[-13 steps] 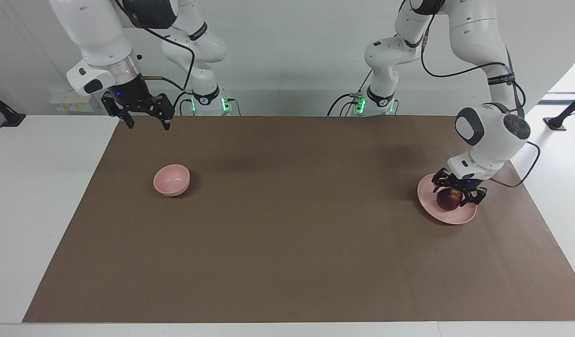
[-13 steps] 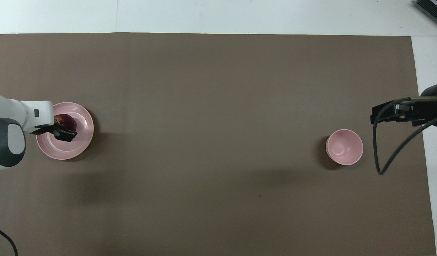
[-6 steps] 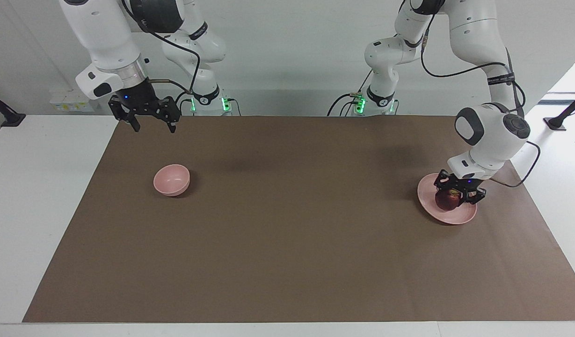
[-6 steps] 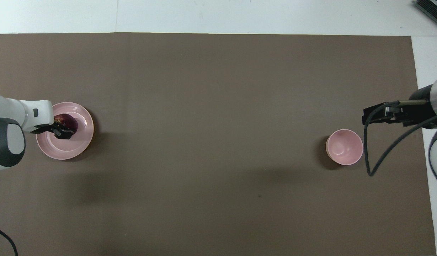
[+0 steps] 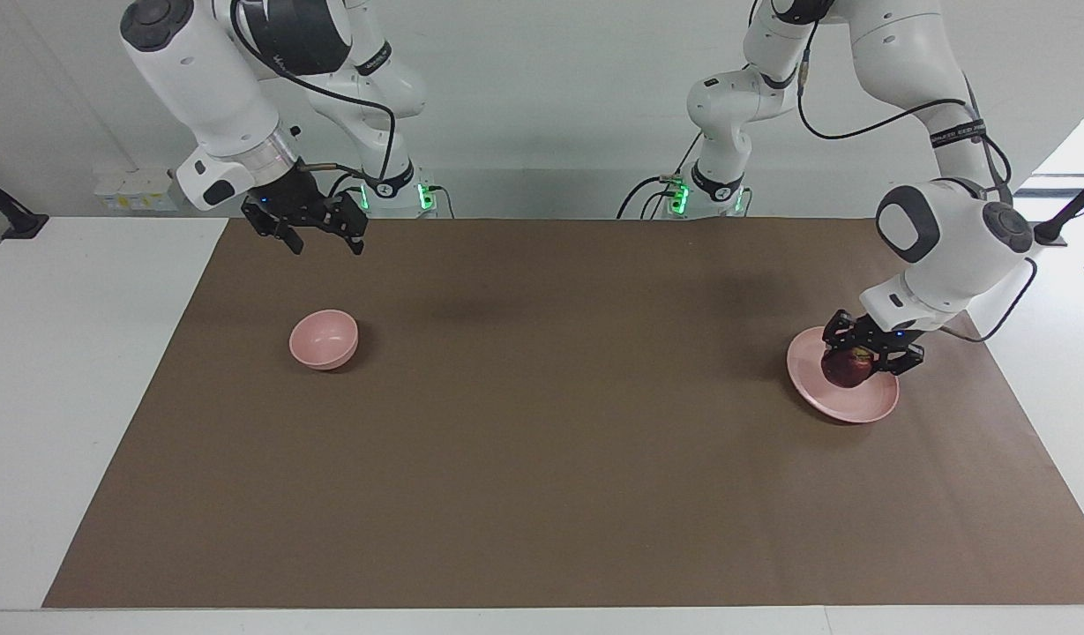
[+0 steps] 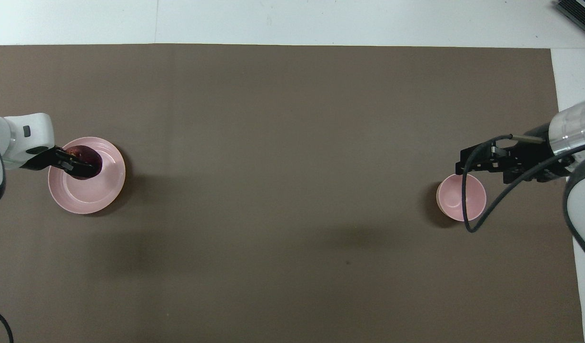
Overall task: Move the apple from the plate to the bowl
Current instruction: 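Lift the apple with the left gripper while the right gripper reaches toward it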
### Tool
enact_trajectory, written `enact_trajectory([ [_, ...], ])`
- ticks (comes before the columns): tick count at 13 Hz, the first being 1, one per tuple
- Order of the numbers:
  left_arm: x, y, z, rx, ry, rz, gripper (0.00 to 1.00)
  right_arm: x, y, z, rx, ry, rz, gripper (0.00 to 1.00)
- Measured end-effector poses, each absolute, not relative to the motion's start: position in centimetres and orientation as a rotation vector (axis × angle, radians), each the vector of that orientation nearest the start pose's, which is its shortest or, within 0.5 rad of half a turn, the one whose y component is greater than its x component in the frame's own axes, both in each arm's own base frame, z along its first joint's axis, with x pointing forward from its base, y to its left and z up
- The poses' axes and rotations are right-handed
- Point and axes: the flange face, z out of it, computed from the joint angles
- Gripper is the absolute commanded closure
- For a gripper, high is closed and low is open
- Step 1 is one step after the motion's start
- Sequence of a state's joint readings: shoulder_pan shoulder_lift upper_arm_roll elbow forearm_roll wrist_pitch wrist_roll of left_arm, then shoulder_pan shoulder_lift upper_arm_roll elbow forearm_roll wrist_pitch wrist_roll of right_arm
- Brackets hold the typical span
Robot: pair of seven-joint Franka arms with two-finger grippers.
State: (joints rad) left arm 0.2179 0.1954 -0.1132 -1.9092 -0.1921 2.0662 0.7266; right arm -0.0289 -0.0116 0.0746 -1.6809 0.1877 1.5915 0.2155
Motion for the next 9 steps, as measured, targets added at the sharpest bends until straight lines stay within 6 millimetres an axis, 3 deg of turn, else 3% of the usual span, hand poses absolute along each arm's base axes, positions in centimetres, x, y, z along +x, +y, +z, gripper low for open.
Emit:
enact_trajectory([
  [4, 57.8, 3.5, 45.4, -3.463, 0.739, -0.088, 1.00, 54.5, 8.7, 58.1, -2.775, 0.603, 0.260, 0.00],
  [9, 56.1, 1.0, 48.2, -3.737, 0.652, 0.008, 1.00, 54.3, 13.3, 57.4, -2.573, 0.961, 0.437, 0.00],
])
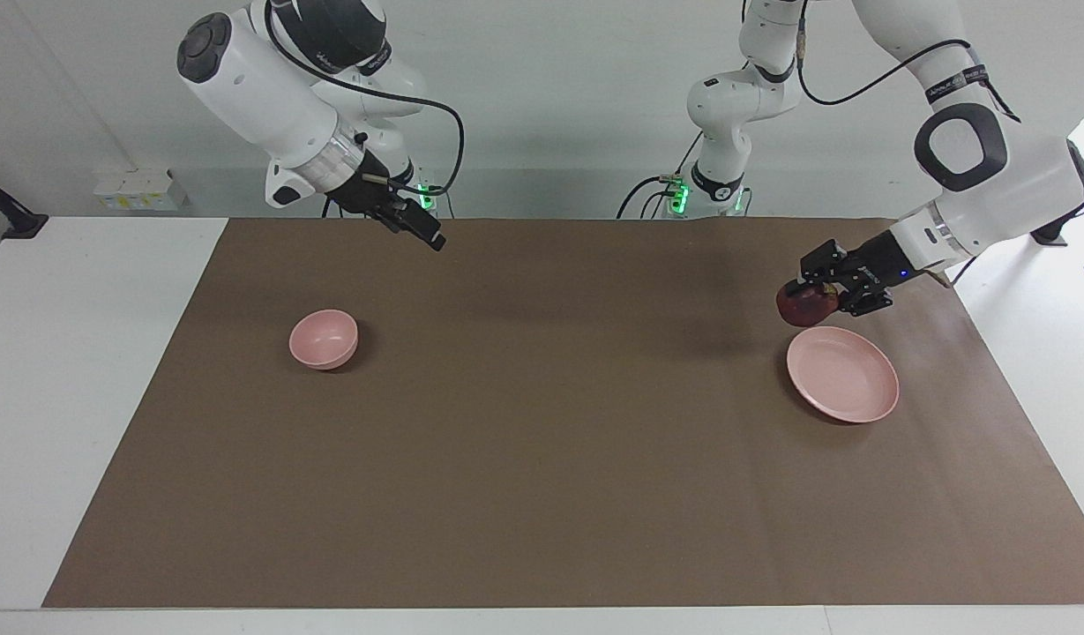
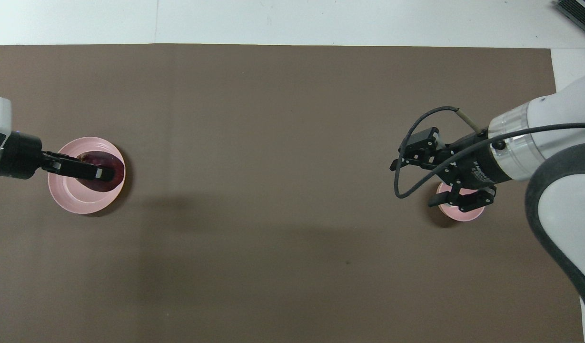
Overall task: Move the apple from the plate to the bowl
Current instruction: 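Lift the apple with the left gripper while the right gripper reaches toward it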
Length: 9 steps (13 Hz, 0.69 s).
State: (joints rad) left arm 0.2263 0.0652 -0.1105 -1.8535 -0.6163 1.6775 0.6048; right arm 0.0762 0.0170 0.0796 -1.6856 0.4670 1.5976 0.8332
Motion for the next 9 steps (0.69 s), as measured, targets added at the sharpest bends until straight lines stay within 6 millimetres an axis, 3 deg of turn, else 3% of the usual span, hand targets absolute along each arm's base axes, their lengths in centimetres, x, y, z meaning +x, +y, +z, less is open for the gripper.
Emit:
enact_trajectory([
  [2, 55.5, -0.4, 50.0, 2.345, -0.345, -0.008, 1.00, 54.7, 15.8, 56.6, -2.465, 1.147, 0.507, 0.00],
  [5, 55.2, -4.1, 52.6, 2.217, -0.204, -0.026, 1.00, 55.6, 18.9, 55.6, -2.281, 1.375, 0.594, 0.00],
  [9, 54.5, -8.3, 54.7, 2.108, -0.162, -0.051, 1.00, 55.8, 23.1, 55.4, -2.103, 1.505, 0.660, 0.00],
])
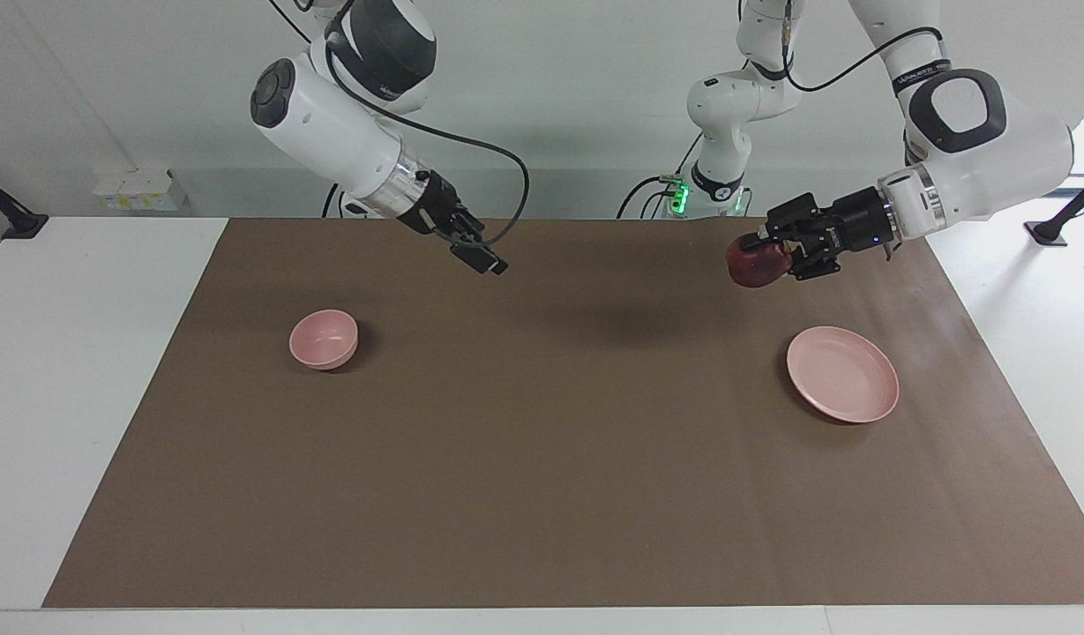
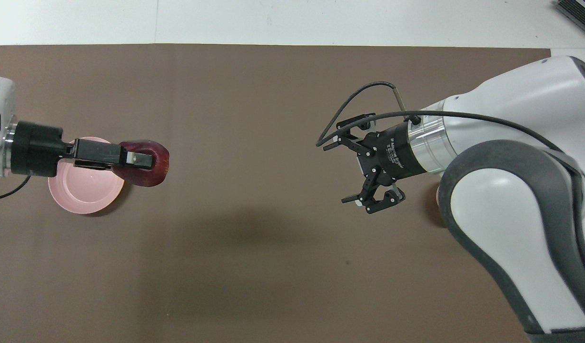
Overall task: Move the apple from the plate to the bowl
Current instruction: 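Lift the apple with the left gripper while the right gripper reaches toward it, then close the right gripper around the apple held by the left gripper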
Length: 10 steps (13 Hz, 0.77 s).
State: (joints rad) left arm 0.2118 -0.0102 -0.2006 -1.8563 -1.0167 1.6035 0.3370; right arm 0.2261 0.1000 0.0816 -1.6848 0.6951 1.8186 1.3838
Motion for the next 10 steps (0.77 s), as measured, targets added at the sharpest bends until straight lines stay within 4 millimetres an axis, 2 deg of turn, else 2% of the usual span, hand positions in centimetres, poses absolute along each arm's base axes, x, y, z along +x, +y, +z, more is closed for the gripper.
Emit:
enact_trajectory([
  [2, 53.9, -10.9, 54.8, 2.088, -0.166, -0.063, 1.00, 55.7, 25.1, 54.8, -2.046, 1.541, 0.716, 0.00],
  [5, 52.6, -16.9, 54.0, 2.122, -0.141, -0.027, 1.00, 55.4, 27.2, 54.0, -1.967, 1.588, 0.821, 0.00],
  [6, 52.1, -18.4, 53.8, 2.127, -0.136, -0.024, 1.00, 55.3, 27.5, 54.1, -1.938, 1.597, 0.852, 0.00],
  [10, 51.7, -20.5, 53.9, 2.077, -0.089, -0.003, 1.00, 55.0, 28.9, 54.1, -1.859, 1.653, 0.895, 0.00],
])
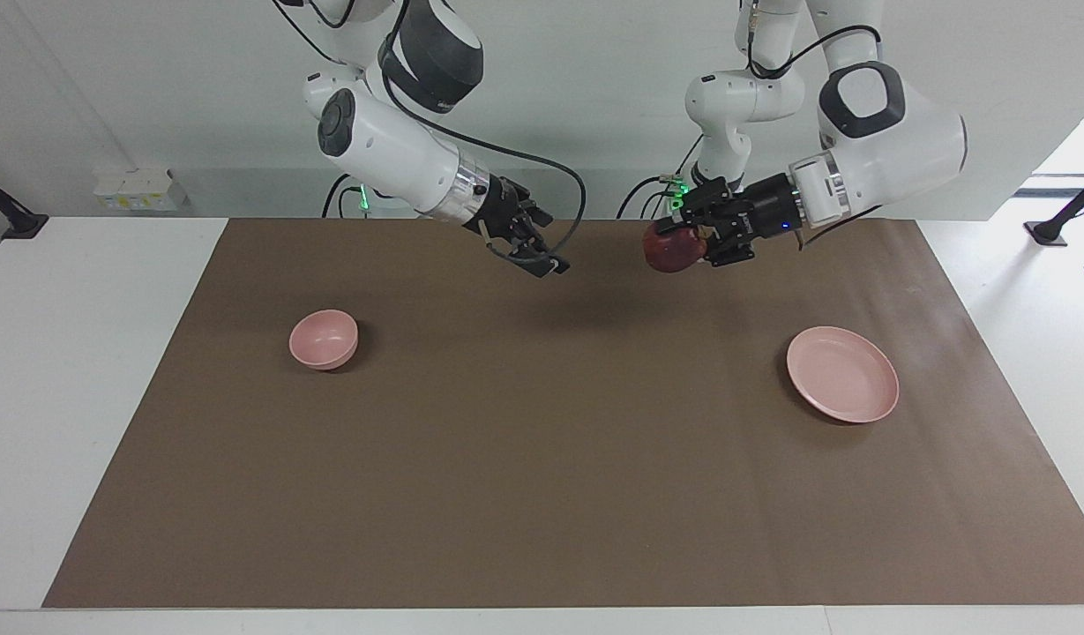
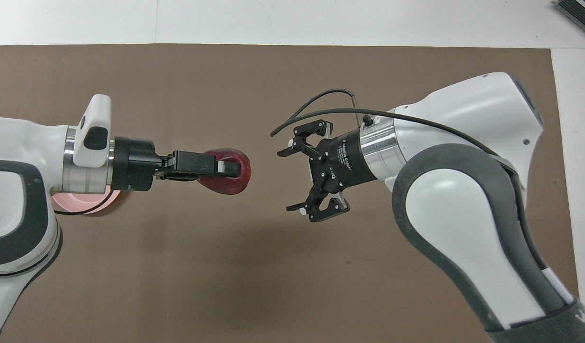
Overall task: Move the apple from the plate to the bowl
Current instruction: 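Close the right gripper around the apple held by the left gripper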
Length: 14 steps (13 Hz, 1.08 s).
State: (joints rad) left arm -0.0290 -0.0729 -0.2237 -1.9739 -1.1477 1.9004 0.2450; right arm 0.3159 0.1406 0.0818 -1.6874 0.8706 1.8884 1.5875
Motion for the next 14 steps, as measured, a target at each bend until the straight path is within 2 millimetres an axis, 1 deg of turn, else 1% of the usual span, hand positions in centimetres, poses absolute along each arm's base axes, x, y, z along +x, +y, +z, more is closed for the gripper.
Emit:
enact_trajectory([
  [3, 51.4, -21.7, 53.7, 2.039, -0.053, 0.000, 1.00, 54.9, 29.8, 53.7, -1.815, 1.705, 0.892, 0.00],
  [5, 51.1, -23.3, 53.8, 2.043, -0.037, 0.026, 1.00, 54.7, 30.4, 53.6, -1.806, 1.714, 0.886, 0.00],
  [6, 51.0, -23.8, 53.8, 2.047, -0.031, 0.033, 1.00, 54.9, 30.3, 53.4, -1.794, 1.724, 0.880, 0.00],
  [12, 50.2, -25.2, 53.4, 2.048, -0.044, 0.005, 1.00, 54.9, 30.5, 53.6, -1.742, 1.723, 0.912, 0.00],
  [14, 50.0, -25.5, 53.3, 2.048, -0.043, -0.002, 1.00, 55.1, 30.7, 53.8, -1.702, 1.754, 0.904, 0.00],
])
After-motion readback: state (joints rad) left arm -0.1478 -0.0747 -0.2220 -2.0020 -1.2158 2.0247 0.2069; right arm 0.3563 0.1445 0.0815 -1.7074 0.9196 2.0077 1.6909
